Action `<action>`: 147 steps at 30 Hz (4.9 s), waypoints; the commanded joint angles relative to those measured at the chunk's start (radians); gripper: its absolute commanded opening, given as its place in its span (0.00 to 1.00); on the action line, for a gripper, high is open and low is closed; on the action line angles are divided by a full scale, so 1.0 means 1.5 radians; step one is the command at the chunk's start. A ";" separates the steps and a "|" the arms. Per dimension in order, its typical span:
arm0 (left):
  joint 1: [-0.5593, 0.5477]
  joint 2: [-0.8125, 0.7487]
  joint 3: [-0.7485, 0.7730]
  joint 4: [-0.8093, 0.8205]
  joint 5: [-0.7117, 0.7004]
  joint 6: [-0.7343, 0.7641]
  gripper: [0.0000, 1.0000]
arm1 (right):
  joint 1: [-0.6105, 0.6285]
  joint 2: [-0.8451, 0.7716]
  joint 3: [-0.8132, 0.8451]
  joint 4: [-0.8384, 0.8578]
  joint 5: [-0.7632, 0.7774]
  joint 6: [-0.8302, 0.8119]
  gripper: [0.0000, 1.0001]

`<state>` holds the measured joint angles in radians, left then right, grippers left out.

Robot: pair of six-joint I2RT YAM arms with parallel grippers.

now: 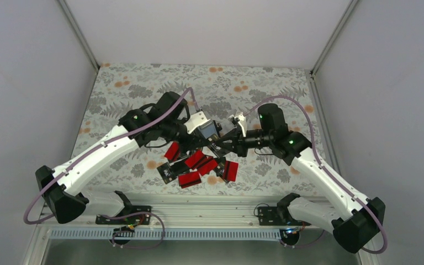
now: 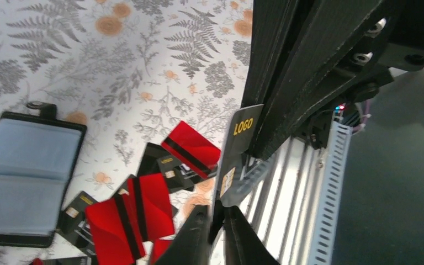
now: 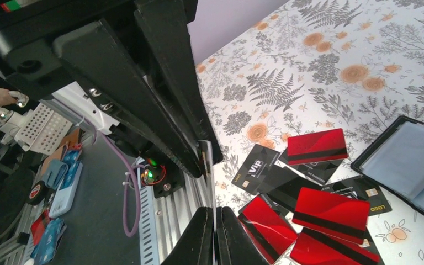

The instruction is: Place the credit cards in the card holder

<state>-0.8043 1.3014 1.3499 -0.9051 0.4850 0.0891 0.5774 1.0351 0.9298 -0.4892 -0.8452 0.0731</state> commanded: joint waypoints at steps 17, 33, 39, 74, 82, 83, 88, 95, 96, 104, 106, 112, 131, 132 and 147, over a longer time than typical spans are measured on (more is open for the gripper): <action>0.147 -0.051 -0.150 0.193 -0.104 -0.171 0.59 | -0.049 0.129 -0.058 0.160 0.130 0.225 0.04; 0.210 0.103 -0.228 0.272 -0.236 -0.308 0.43 | -0.083 0.450 0.124 0.112 0.078 0.212 0.04; 0.220 0.169 -0.230 0.303 -0.243 -0.309 0.27 | -0.096 0.542 0.187 0.092 0.088 0.183 0.04; 0.235 0.353 -0.232 0.383 -0.197 -0.278 0.09 | -0.106 0.700 0.269 0.091 0.013 0.126 0.04; 0.234 0.356 -0.234 0.388 -0.193 -0.277 0.08 | -0.106 0.719 0.281 0.083 0.017 0.129 0.04; 0.235 0.357 -0.235 0.389 -0.192 -0.277 0.09 | -0.106 0.722 0.282 0.082 0.017 0.130 0.04; 0.234 0.360 -0.240 0.396 -0.183 -0.273 0.08 | -0.106 0.737 0.293 0.081 0.012 0.134 0.04; 0.234 0.365 -0.243 0.403 -0.173 -0.269 0.08 | -0.106 0.755 0.312 0.081 -0.009 0.146 0.04; 0.235 0.366 -0.244 0.403 -0.172 -0.269 0.08 | -0.106 0.758 0.314 0.080 -0.012 0.148 0.04; 0.235 0.368 -0.247 0.405 -0.168 -0.266 0.07 | -0.103 0.772 0.321 0.096 -0.030 0.168 0.04; 0.235 0.369 -0.248 0.406 -0.167 -0.266 0.07 | -0.101 0.774 0.323 0.100 -0.031 0.172 0.04; 0.235 0.368 -0.253 0.411 -0.160 -0.268 0.07 | -0.091 0.775 0.321 0.123 -0.031 0.190 0.04; 0.235 0.363 -0.262 0.407 -0.159 -0.266 0.07 | -0.080 0.765 0.276 0.210 -0.016 0.250 0.04; 0.235 0.364 -0.263 0.407 -0.159 -0.266 0.07 | -0.079 0.765 0.271 0.219 -0.018 0.257 0.04; 0.235 0.368 -0.261 0.399 -0.159 -0.266 0.07 | -0.074 0.724 0.184 0.303 0.072 0.384 0.04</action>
<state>-0.4488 1.8172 0.9897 -0.2558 0.2401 -0.3248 0.4530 2.1410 1.2518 -0.0612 -0.8322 0.5629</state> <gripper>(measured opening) 0.068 0.045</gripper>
